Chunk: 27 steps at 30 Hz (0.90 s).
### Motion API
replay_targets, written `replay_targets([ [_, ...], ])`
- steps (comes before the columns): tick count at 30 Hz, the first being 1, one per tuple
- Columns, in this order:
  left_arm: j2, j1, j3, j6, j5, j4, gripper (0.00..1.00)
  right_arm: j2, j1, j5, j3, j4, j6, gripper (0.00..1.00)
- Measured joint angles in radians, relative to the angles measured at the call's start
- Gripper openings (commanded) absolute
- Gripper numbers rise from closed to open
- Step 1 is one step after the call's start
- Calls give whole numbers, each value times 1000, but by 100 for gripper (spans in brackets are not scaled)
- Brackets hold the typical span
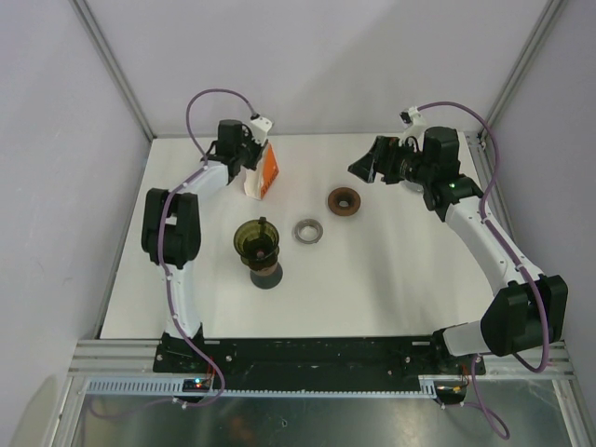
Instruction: Place the coffee filter in the dripper
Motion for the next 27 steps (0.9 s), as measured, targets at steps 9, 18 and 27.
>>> replay_targets([
  [9, 0, -8, -37, 4, -8, -4, 19, 0, 0, -26, 0, 0, 4, 92],
  [18, -5, -16, -40, 8, -60, -2, 0, 0, 0, -32, 0, 0, 4, 93],
  [27, -137, -26, -90, 3, -117, -17, 0, 0, 3, -32, 0, -1, 3, 93],
])
